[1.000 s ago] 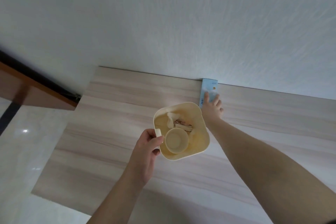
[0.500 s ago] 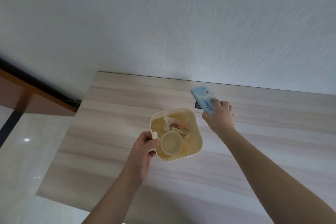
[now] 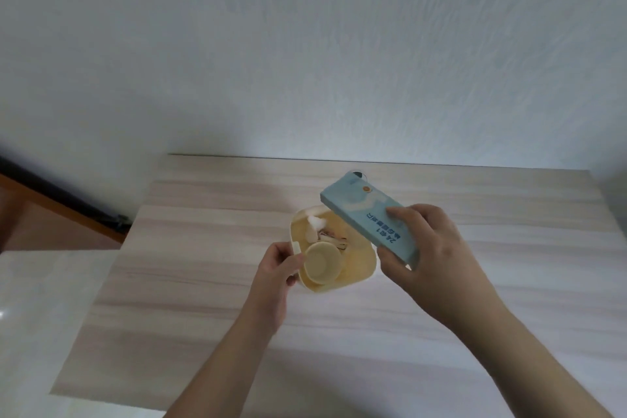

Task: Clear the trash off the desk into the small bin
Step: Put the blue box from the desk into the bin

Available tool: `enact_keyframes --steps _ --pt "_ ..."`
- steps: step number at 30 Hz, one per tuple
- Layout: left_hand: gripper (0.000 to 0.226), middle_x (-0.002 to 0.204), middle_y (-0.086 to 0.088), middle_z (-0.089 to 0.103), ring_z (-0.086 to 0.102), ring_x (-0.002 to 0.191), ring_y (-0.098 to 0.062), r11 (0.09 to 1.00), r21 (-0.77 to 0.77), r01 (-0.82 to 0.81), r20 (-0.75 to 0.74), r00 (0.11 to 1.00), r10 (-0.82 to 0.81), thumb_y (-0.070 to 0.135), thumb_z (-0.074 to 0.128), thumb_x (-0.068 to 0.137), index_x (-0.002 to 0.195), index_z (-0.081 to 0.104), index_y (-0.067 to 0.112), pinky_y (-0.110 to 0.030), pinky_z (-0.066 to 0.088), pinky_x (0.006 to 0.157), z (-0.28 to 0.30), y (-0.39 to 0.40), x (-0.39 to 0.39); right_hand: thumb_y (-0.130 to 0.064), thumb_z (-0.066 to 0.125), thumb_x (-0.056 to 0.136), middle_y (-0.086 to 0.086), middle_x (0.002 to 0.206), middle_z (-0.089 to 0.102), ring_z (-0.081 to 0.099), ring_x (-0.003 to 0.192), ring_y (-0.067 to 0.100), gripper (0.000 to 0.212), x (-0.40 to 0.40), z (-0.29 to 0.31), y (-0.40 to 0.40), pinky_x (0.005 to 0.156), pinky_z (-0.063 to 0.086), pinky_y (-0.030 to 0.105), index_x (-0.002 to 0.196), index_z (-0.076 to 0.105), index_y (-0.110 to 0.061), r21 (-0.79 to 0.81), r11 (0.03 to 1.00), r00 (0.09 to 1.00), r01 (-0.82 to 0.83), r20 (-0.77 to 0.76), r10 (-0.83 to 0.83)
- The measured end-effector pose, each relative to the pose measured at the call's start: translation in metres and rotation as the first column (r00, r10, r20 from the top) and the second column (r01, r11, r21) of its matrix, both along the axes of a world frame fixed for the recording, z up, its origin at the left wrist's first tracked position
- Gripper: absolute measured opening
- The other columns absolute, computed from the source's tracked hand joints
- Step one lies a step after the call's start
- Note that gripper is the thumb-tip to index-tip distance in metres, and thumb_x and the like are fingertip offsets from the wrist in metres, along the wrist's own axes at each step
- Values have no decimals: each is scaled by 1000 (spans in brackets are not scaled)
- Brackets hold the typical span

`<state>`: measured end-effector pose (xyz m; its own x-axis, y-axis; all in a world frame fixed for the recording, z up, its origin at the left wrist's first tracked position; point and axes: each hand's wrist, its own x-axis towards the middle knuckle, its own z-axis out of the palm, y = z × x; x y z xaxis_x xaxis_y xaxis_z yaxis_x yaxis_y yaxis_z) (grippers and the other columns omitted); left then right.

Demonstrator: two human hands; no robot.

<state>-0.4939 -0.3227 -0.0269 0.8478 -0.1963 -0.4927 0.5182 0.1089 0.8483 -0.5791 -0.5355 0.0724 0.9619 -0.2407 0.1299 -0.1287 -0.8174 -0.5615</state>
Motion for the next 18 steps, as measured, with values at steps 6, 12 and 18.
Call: enact_keyframes --steps 6,12,18 --pt "41 82 -10 51 41 78 -23 999 -29 40 34 999 -39 21 74 61 94 54 7 -33 32 63 1 20 -10 -47 56 84 0 118 53 53 102 20 53 -15 -2 52 86 43 27 131 49 -23 -20 1000 961 0 -275 -5" --pt "30 74 -5 52 43 69 -18 995 -46 84 59 995 -82 14 72 67 90 54 7 -28 34 59 -3 41 -22 -48 46 89 9 111 51 50 97 28 48 3 -21 96 81 45 34 124 50 -14 -159 985 936 71 -330 -121" --pt "27 62 8 59 51 54 -3 980 -73 187 120 977 -177 8 65 67 92 54 2 -16 41 51 2 54 -34 -44 52 88 15 100 53 53 88 32 42 14 -37 130 72 48 37 105 57 -6 -256 964 946 74 -289 -149"
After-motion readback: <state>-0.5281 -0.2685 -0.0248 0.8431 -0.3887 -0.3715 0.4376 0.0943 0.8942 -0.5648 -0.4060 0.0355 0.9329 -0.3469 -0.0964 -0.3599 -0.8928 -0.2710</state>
